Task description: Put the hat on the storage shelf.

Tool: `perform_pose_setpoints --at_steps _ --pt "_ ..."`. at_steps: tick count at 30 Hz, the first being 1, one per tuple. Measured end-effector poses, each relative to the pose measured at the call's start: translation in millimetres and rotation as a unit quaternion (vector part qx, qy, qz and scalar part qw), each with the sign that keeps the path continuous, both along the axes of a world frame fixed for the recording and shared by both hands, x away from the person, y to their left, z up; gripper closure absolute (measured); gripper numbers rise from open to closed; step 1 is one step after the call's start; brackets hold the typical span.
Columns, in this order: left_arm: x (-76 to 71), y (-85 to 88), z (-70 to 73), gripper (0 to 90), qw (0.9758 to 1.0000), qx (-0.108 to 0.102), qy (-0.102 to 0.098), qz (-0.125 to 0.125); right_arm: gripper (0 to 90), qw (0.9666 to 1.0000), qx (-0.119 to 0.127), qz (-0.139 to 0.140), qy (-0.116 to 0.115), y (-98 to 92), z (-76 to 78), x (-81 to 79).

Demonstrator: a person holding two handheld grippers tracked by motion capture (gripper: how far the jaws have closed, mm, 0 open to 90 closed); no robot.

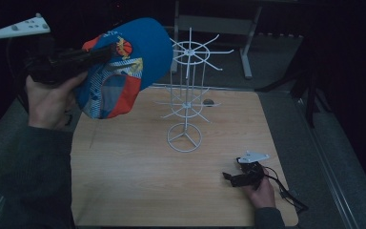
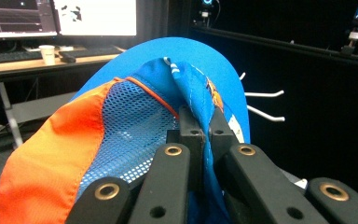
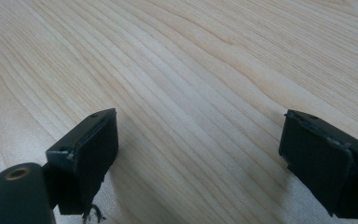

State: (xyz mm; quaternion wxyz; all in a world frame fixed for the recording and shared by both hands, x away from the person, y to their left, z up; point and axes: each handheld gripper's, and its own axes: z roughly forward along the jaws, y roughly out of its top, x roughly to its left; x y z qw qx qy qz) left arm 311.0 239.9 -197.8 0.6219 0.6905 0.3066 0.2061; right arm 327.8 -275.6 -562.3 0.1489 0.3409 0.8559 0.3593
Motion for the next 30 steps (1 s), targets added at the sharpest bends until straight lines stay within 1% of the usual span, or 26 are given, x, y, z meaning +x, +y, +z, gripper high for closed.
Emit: perform_pose_setpoints --at_steps 5,9,13,16,19,22,26,30 --pt "7.7 -8.0 0.3 89.7 0.9999 -0.014 0.000 0.002 11.6 1.0000 0.000 0.000 0.000 0.0 -0.1 0.0" --pt "13.6 -13.2 1.1 89.7 0.9996 -0.025 0.000 0.011 11.6 1.0000 0.000 0.000 0.000 0.0 0.0 0.0" --pt "18.9 -17.8 0.4 89.7 0.9989 -0.042 -0.002 0.020 11.6 1.0000 0.000 0.000 0.000 0.0 -0.1 0.0" --pt "23.4 -22.1 -2.9 89.7 0.9981 -0.054 -0.002 0.028 11.6 1.0000 0.000 0.000 0.000 0.0 -0.1 0.0" --pt "27.9 -27.2 -8.8 89.7 0.9979 -0.053 0.003 0.037 11.6 1.0000 0.000 0.000 0.000 0.0 -0.1 0.0" --pt "32.4 -31.2 -15.9 89.6 0.9979 -0.046 0.008 0.045 11.6 1.0000 0.000 0.000 0.000 0.0 -0.1 0.0" --pt "37.2 -31.9 -26.7 89.5 0.9971 -0.048 0.022 0.055 11.6 1.0000 0.000 0.000 0.000 0.0 -0.1 0.0" --pt "39.8 -33.2 -38.3 88.5 0.9967 -0.041 0.037 0.059 11.5 1.0000 0.000 0.000 0.000 0.0 -0.1 0.0"
